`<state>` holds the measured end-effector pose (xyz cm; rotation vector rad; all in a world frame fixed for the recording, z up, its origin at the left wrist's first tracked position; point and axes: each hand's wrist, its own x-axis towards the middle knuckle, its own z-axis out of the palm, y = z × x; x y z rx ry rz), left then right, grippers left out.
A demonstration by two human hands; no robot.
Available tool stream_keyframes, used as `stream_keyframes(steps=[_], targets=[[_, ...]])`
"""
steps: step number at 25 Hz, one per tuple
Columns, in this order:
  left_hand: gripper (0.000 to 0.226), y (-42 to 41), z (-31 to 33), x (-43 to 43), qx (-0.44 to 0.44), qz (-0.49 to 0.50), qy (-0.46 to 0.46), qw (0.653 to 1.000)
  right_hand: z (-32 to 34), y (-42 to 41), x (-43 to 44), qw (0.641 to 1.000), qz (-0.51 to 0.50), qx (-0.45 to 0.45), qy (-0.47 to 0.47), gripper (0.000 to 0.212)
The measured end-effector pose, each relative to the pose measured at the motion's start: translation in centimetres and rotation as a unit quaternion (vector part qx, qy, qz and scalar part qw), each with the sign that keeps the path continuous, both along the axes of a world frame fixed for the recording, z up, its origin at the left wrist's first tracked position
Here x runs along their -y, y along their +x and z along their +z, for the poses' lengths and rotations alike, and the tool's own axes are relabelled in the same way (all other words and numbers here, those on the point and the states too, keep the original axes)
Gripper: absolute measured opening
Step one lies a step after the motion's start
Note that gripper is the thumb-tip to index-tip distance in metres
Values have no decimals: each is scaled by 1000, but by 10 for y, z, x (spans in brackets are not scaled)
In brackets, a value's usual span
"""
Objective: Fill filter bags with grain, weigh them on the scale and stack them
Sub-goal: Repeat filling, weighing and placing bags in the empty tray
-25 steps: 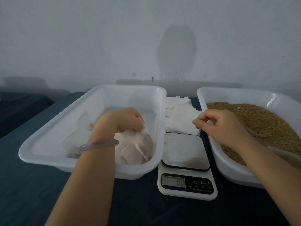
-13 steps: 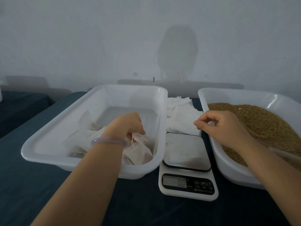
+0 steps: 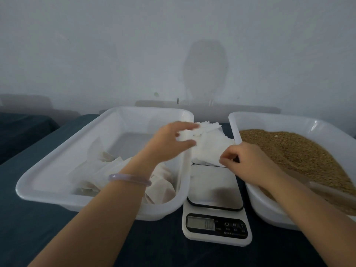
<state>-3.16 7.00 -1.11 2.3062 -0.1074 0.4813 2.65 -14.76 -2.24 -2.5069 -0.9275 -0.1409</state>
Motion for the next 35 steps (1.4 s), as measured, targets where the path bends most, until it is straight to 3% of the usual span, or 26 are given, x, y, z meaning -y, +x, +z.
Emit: stream_keyframes(steps=[2,5,7,10,16,19,22,26,29,31,32,33,35], targets=[[26,3,-4,16,-19,-90,29,995,2,6,-10,987,-10,83,-138,23],[18,9,-15,24,-92,-102,136,981,2,15,-38,951,-20,148,-272,26],[22,10,-17,25,-91,-92,156,979,-2,23,-61,941,-35,110,-318,26],[28,8,-18,27,-76,-90,163,980,-2,44,-85,926,-61,-51,-369,34],[29,5,-17,26,-94,-49,27,994,-3,60,-88,915,-123,-196,-331,41],[33,7,-20,24,-96,-43,17,994,-16,56,-87,918,-146,-243,-279,47],[33,9,-21,25,-99,-45,25,994,-9,58,-85,926,-145,-239,-254,42],[29,9,-22,25,-78,-53,44,995,5,56,-89,934,-95,-126,-321,35],[26,9,-22,25,-65,-46,48,996,13,47,-70,974,-111,15,-199,33],[25,10,-20,26,-62,-43,49,996,14,43,-46,993,-114,9,-18,23],[25,9,-19,27,-64,-42,54,996,14,42,-34,989,-115,-48,84,29],[24,9,-19,28,-73,-43,61,995,15,39,-25,965,-102,-142,194,37],[19,10,-15,32,-99,-46,51,993,16,31,-13,844,-34,-355,401,49]])
